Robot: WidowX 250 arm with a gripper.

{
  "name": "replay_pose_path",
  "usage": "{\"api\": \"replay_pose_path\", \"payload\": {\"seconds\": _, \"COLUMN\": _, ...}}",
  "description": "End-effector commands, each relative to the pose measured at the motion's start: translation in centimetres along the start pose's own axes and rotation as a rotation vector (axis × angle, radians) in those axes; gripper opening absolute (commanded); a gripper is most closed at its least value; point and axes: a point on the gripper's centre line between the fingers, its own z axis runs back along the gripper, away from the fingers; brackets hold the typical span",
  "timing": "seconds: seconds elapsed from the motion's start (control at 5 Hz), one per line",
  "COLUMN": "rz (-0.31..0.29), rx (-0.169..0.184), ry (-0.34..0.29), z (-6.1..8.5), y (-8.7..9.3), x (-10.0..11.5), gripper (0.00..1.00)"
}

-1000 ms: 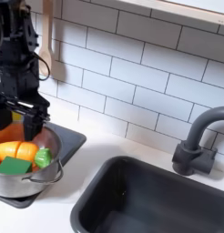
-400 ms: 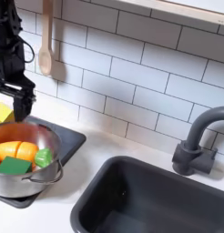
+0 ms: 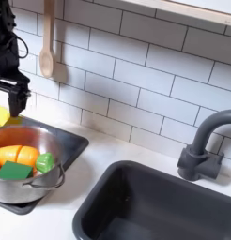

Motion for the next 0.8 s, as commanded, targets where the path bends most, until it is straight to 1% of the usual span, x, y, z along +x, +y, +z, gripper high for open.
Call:
{"api": "replay_pose_path", "payload": {"seconds": 0.0, "rz": -0.007, "rx": 0.021, "ry": -0.016, "z": -0.8, "y": 0.5, "x": 0.4, "gripper": 1.0}}
{"api": "replay_pose_path", "payload": {"seconds": 0.2, "rz": -0.019, "rx": 0.036, "ry": -0.039, "z": -1.0, "y": 0.8, "x": 0.9, "gripper": 1.0}}
{"api": "replay_pose_path", "payload": {"seconds": 0.4, "rz": -0.029, "rx": 0.039, "ry": -0.048, "z": -1.2, "y": 0.9, "x": 1.3, "gripper": 1.0}}
{"api": "replay_pose_path", "payload": {"seconds": 0.6, "rz": -0.04, "rx": 0.025, "ry": -0.034, "z": -2.4, "y": 0.8, "x": 1.4, "gripper": 1.0}}
